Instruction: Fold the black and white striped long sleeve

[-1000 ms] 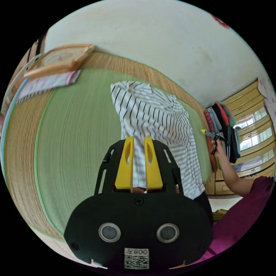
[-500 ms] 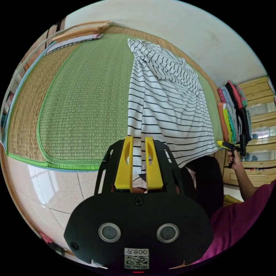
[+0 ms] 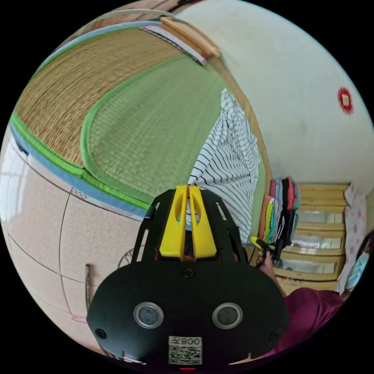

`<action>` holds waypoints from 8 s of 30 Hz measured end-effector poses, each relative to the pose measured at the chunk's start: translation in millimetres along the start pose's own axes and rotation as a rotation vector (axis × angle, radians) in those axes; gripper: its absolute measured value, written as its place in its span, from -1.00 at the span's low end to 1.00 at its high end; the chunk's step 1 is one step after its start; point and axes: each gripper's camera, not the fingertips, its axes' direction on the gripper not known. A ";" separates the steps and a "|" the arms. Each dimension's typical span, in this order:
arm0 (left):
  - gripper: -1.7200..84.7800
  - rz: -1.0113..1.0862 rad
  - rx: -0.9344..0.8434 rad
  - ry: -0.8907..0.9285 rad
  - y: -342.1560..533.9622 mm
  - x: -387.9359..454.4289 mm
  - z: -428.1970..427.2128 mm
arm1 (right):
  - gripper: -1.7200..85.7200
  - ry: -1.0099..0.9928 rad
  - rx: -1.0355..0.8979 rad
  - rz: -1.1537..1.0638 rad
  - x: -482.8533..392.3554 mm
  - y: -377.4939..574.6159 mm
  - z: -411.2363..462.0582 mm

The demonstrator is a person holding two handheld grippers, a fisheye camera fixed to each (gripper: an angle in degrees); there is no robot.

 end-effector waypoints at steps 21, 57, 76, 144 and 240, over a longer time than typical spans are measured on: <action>-0.95 -0.031 -0.038 0.171 6.9 62.6 -114.5 | -0.77 0.064 0.009 -0.118 -105.7 31.5 8.6; -0.95 -0.085 -0.020 0.290 20.4 93.4 -212.0 | -0.94 0.306 -0.109 -0.301 -226.5 25.0 24.0; -0.95 -0.155 -0.037 0.234 21.0 66.8 -203.6 | -0.83 0.223 -0.147 -0.468 -271.9 28.7 41.4; -0.96 0.162 0.092 0.254 -35.0 6.8 15.8 | -0.97 0.178 -0.075 0.010 -17.6 -48.1 -0.4; -0.78 0.583 0.100 -0.313 -158.3 -57.2 519.0 | -0.78 -0.025 0.298 -0.275 -45.4 -370.3 57.2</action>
